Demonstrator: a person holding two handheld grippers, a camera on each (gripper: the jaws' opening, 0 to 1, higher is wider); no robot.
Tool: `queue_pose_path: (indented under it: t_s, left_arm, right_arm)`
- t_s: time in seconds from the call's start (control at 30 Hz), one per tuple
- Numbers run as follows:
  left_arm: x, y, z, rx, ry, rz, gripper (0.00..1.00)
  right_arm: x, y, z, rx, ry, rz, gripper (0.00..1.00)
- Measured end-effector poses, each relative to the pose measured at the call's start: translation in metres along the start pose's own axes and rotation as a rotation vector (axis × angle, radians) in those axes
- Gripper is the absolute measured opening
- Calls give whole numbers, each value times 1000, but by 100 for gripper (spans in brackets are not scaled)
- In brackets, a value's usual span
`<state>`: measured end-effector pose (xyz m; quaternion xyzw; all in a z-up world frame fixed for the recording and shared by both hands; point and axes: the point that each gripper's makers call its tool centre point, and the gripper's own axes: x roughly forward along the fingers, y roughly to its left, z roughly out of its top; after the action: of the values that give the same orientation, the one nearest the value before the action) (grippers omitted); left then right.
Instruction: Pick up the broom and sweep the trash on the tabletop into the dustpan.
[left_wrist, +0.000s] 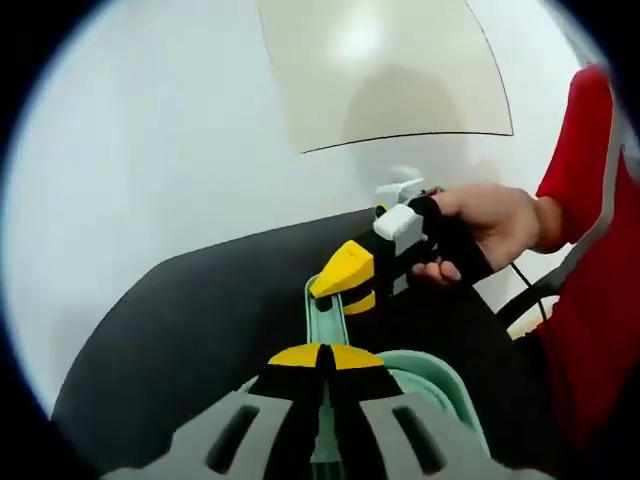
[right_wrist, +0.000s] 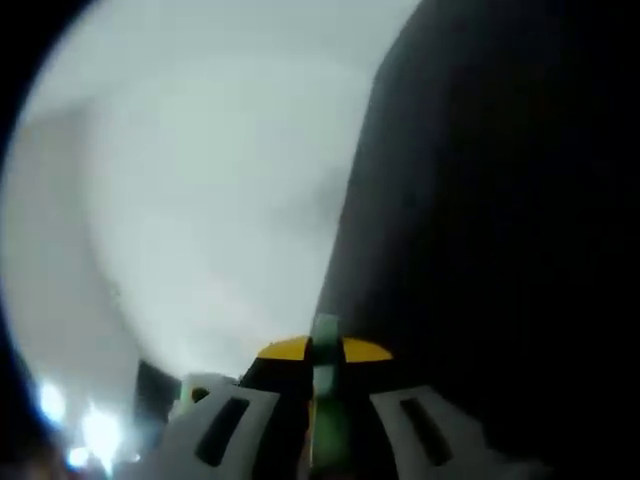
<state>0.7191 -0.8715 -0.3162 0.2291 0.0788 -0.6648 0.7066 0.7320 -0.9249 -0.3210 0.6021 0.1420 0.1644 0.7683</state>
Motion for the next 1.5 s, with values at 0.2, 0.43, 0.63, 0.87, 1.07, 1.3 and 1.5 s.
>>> queue_pose_path:
  t_s: [0.2,0.43,0.63,0.87,1.07,1.3,1.5]
  left_arm:
    - [-33,10,8,-93,-149,124,2]
    - [-112,20,0,-229,-310,284,9]
    - [-158,22,-29,-264,-306,362,14]
    - [-197,20,-59,-290,-286,416,19]
    - [-224,23,-70,-299,-312,450,20]
    - [-247,39,-84,-355,-371,516,26]
    - [-249,38,-85,-367,-419,528,27]
  right_arm:
    - [-6,6,14,-29,-99,42,21]
    - [-21,17,35,-202,-257,48,33]
    - [-24,28,45,-412,-321,53,33]
    - [-15,64,37,-744,-288,158,30]
    - [14,97,-3,-983,-129,307,29]
    - [32,108,-49,-1222,23,443,29]
    - [32,101,-71,-1224,94,534,29]
